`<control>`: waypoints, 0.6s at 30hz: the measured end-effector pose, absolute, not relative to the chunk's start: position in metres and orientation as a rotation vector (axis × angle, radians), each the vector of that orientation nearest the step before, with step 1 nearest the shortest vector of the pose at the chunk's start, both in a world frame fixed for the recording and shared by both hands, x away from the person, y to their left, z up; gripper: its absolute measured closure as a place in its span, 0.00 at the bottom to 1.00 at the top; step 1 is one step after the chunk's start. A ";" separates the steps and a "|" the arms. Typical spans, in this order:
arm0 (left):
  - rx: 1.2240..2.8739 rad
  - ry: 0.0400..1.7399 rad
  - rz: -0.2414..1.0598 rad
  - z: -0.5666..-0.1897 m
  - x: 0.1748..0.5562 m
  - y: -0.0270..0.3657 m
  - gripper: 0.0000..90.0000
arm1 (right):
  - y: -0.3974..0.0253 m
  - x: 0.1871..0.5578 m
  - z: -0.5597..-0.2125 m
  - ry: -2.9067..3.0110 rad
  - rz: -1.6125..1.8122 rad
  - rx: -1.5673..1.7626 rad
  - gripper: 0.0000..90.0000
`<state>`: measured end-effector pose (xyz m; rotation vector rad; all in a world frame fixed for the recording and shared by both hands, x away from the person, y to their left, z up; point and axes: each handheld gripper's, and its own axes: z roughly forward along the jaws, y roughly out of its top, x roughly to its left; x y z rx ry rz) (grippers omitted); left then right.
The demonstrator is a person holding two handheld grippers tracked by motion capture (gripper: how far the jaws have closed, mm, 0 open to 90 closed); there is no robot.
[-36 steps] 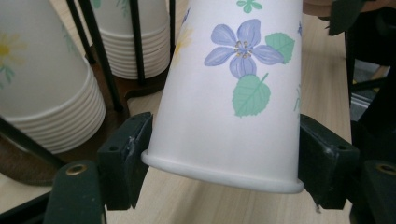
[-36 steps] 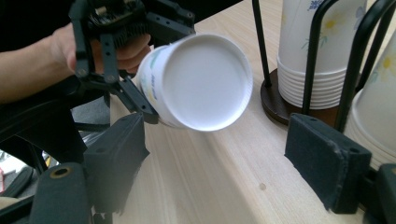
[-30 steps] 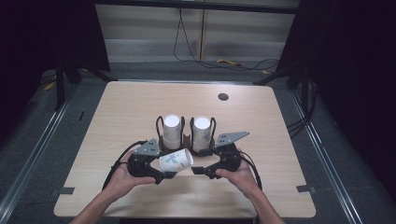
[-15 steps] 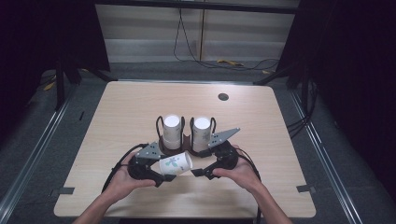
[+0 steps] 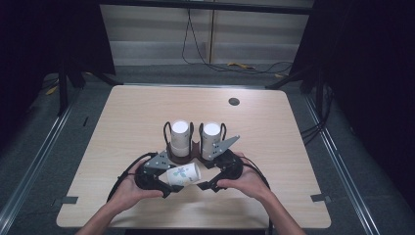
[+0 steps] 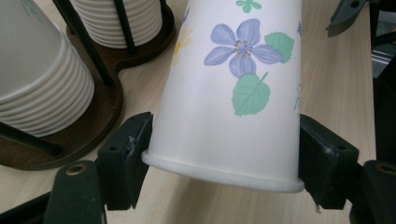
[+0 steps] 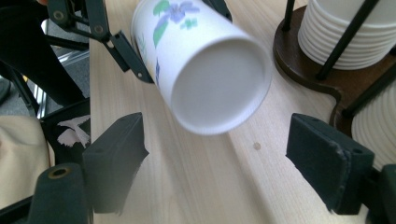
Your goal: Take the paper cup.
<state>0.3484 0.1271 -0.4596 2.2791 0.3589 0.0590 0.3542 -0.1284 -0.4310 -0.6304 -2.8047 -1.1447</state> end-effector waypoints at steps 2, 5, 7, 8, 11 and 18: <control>2.295 0.345 0.063 -0.461 0.347 0.125 0.30 | -0.125 0.355 -0.427 -2.823 -1.117 -0.588 0.25; 2.305 0.337 0.066 -0.461 0.346 0.123 0.30 | -0.122 0.355 -0.426 -2.834 -1.090 -0.566 0.25; 2.323 0.328 0.066 -0.462 0.345 0.122 0.30 | -0.117 0.356 -0.425 -2.853 -1.046 -0.531 0.26; 2.322 0.322 0.065 -0.462 0.345 0.121 0.30 | -0.117 0.356 -0.425 -2.853 -1.046 -0.531 0.26; 2.345 0.299 0.069 -0.463 0.343 0.119 0.30 | -0.112 0.358 -0.426 -2.863 -1.001 -0.500 0.26; 2.358 0.264 0.066 -0.463 0.342 0.117 0.30 | -0.103 0.358 -0.432 -2.889 -0.893 -0.423 0.29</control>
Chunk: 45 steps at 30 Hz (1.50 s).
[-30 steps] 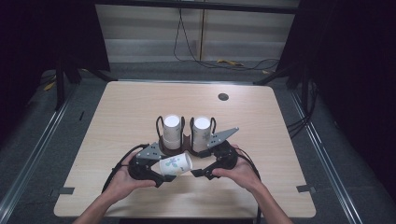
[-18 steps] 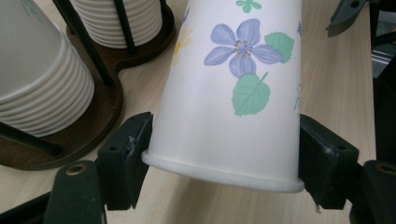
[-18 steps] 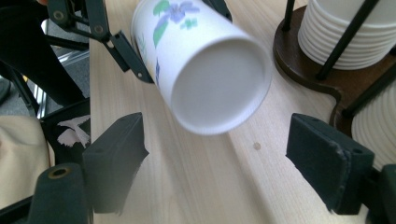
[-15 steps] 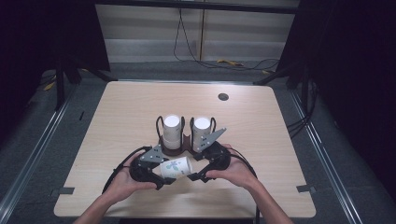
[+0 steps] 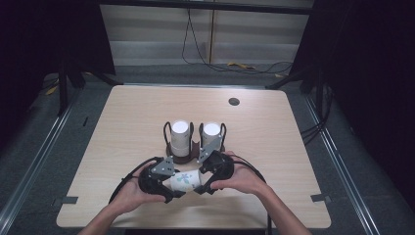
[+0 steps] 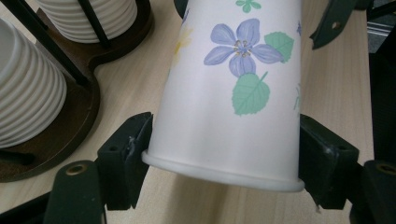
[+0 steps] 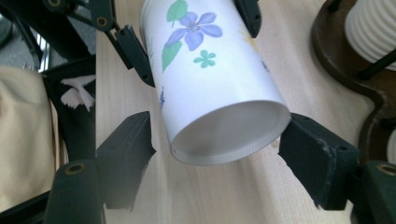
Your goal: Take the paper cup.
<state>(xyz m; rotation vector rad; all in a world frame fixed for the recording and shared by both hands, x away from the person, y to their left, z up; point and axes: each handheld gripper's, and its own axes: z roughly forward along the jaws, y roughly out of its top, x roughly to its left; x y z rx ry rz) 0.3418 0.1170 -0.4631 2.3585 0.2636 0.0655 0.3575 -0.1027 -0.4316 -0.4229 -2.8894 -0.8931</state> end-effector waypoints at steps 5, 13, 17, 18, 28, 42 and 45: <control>2.371 0.246 0.057 -0.465 0.340 0.115 0.29 | -0.100 0.357 -0.431 -2.890 -0.877 -0.384 0.33; 2.383 0.219 0.054 -0.465 0.337 0.113 0.30 | -0.098 0.356 -0.433 -2.875 -0.861 -0.378 0.32; 2.384 0.211 0.052 -0.466 0.337 0.112 0.30 | -0.095 0.356 -0.434 -2.866 -0.841 -0.356 0.33; 2.386 0.209 0.051 -0.466 0.337 0.112 0.30 | -0.095 0.356 -0.434 -2.866 -0.841 -0.356 0.33; 2.384 0.186 0.035 -0.468 0.334 0.111 0.28 | -0.092 0.353 -0.438 -2.870 -0.780 -0.308 0.39; 2.249 0.224 -0.009 -0.461 0.337 0.121 0.19 | -0.103 0.351 -0.433 -2.830 -0.906 -0.317 0.41; 2.217 0.239 -0.016 -0.461 0.338 0.125 0.18 | -0.105 0.351 -0.432 -2.819 -0.940 -0.337 0.41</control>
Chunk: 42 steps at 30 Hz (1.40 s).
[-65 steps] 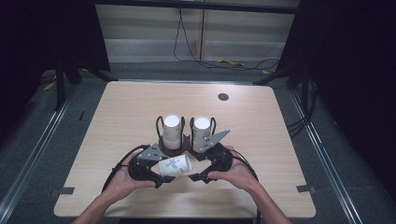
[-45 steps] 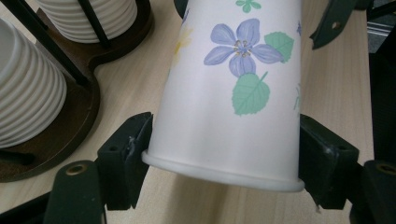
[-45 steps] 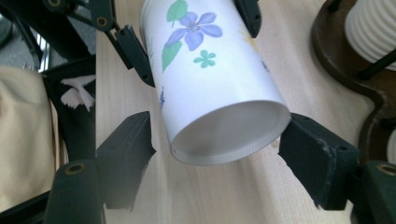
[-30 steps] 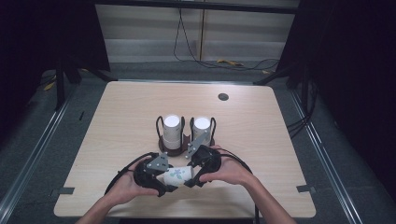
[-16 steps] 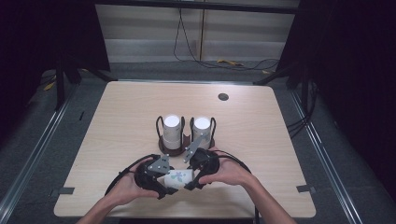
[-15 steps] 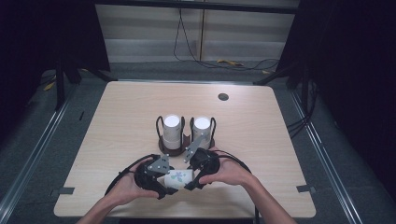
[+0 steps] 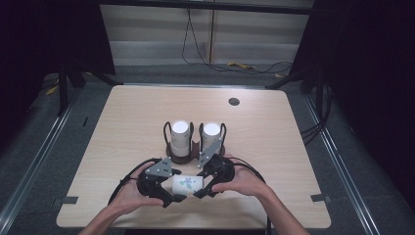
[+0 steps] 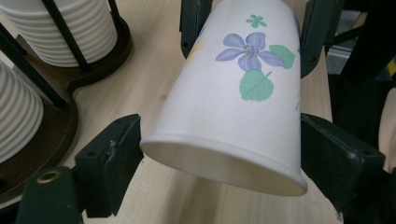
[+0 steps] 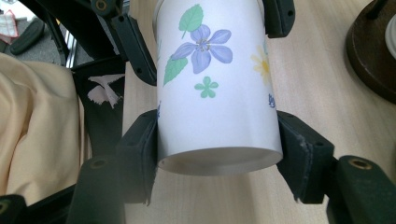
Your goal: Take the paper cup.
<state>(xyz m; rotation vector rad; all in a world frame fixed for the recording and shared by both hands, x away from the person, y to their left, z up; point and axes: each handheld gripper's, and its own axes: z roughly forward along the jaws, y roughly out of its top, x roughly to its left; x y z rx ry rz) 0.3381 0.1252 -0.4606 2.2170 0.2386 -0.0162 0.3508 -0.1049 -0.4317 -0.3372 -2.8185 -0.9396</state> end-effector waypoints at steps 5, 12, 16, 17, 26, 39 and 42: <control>2.105 0.294 -0.025 -0.456 0.340 0.132 0.18 | -0.108 0.350 -0.427 -2.806 -1.007 -0.353 0.41; 1.994 0.346 -0.037 -0.450 0.344 0.143 0.18 | -0.115 0.349 -0.424 -2.781 -1.111 -0.397 0.41; 1.969 0.356 -0.040 -0.450 0.344 0.145 0.17 | -0.116 0.349 -0.426 -2.760 -1.168 -0.413 0.41; 1.963 0.360 -0.043 -0.450 0.344 0.144 0.17 | -0.116 0.348 -0.427 -2.749 -1.184 -0.415 0.41; 1.929 0.366 -0.058 -0.449 0.343 0.145 0.17 | -0.125 0.346 -0.433 -2.680 -1.292 -0.446 0.41; 1.904 0.395 -0.072 -0.452 0.344 0.145 0.19 | -0.131 0.345 -0.438 -2.621 -1.429 -0.473 0.41; 1.893 0.384 -0.079 -0.452 0.344 0.145 0.21 | -0.130 0.345 -0.439 -2.606 -1.440 -0.471 0.41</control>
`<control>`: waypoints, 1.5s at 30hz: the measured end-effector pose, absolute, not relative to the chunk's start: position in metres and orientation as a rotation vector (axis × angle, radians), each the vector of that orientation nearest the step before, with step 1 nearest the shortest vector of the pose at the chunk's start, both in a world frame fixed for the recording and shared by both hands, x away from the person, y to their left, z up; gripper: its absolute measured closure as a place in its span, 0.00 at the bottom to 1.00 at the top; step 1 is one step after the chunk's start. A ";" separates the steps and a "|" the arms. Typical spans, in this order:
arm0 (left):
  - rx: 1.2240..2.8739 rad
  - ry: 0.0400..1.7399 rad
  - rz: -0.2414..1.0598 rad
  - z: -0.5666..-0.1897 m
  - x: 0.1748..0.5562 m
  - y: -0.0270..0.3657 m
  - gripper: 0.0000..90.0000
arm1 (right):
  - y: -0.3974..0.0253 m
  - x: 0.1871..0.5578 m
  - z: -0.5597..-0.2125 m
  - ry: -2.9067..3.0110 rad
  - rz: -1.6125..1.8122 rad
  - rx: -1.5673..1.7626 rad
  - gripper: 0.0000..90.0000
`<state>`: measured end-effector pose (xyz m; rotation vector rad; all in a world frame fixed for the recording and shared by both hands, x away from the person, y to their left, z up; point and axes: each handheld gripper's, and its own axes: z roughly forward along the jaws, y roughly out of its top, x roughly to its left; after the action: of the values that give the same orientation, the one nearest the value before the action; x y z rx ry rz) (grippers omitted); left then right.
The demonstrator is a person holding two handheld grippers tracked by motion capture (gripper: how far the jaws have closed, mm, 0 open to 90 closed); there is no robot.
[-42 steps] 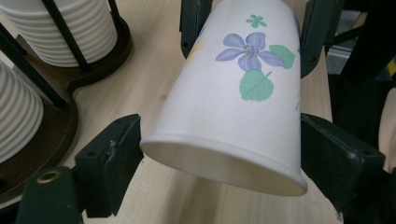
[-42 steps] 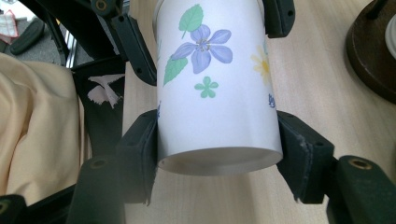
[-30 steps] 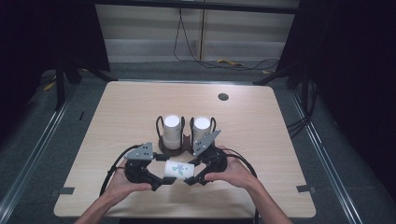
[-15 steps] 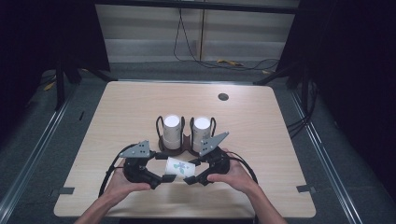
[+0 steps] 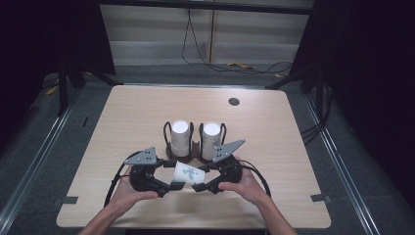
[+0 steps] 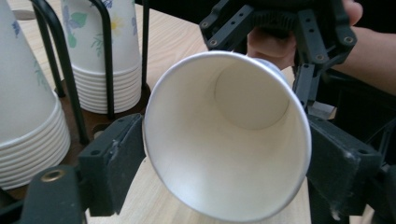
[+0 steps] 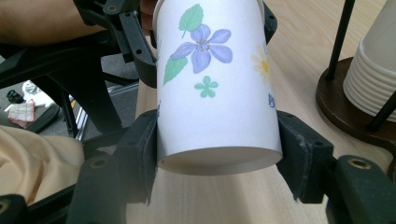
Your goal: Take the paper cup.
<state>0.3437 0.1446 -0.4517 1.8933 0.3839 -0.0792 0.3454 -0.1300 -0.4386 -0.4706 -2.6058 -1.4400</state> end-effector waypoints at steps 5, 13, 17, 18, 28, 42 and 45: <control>1.883 0.383 -0.069 -0.452 0.344 0.143 0.21 | -0.129 0.345 -0.439 -2.601 -1.457 -0.475 0.41; 1.863 0.391 -0.118 -0.454 0.347 0.143 0.20 | -0.127 0.344 -0.440 -2.603 -1.481 -0.452 0.41; 1.854 0.386 -0.118 -0.453 0.347 0.143 0.20 | -0.126 0.343 -0.438 -2.604 -1.498 -0.453 0.41; 1.847 0.383 -0.121 -0.453 0.347 0.143 0.21 | -0.126 0.343 -0.438 -2.600 -1.504 -0.452 0.41; 1.853 0.351 -0.116 -0.452 0.346 0.145 0.27 | -0.126 0.344 -0.440 -2.608 -1.477 -0.449 0.37; 1.867 0.356 -0.109 -0.453 0.345 0.146 0.30 | -0.126 0.345 -0.442 -2.656 -1.440 -0.496 0.23; 1.864 0.364 -0.106 -0.452 0.346 0.148 0.30 | -0.128 0.345 -0.440 -2.663 -1.449 -0.517 0.20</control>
<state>0.3458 0.1479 -0.4523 1.8636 0.3642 -0.1055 0.3449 -0.1285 -0.4404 -0.5166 -2.6634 -1.4488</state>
